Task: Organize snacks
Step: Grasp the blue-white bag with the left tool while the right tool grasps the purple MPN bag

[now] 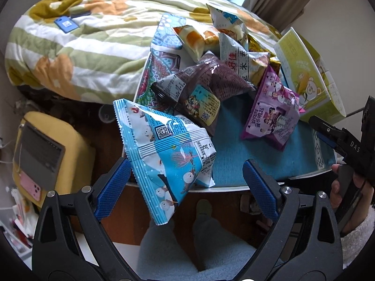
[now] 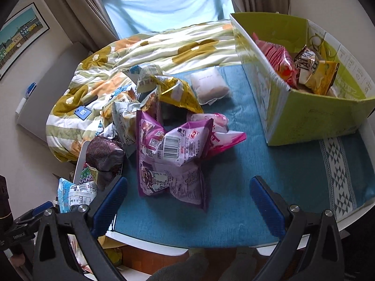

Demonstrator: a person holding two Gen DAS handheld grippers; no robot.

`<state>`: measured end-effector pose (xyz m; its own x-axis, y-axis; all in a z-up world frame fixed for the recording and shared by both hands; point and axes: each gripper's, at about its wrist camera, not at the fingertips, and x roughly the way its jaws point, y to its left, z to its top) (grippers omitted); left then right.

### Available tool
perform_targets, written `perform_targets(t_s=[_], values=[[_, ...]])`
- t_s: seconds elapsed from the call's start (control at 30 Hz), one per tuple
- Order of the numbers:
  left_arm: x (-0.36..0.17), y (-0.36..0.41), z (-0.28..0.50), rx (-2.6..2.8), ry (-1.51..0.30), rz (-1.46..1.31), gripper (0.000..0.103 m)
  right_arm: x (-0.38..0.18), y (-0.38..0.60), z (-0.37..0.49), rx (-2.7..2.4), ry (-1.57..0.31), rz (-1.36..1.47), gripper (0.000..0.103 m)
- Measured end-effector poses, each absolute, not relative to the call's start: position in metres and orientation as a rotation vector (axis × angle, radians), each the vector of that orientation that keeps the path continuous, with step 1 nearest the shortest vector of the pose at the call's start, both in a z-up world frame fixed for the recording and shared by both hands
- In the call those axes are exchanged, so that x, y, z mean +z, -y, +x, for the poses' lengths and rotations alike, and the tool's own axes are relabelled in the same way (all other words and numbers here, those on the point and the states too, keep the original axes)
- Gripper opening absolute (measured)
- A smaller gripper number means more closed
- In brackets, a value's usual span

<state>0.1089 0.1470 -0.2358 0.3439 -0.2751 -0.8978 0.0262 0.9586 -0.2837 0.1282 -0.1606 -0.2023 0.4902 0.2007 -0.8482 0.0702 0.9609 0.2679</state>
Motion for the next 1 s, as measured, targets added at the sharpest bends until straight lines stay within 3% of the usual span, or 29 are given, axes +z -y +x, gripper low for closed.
perform_targets(t_s=[0.67,0.77,0.8,1.0], values=[[-0.262,-0.121,0.140,-0.135,-1.204,-0.045,0.094,-0.234,0.151,0.137,0.051,-1.102,0.315,0.103],[-0.262,-0.118,0.141,-0.144,-1.203,-0.037,0.082,-0.238,0.153,0.139,0.056,-1.110,0.322,0.103],[-0.263,-0.116,0.140,-0.151,-1.210,-0.037,0.073,-0.239,0.153,0.140,0.060,-1.113,0.323,0.103],[-0.262,-0.114,0.136,-0.155,-1.205,-0.027,0.066,-0.245,0.147,0.147,0.087,-1.127,0.326,0.103]])
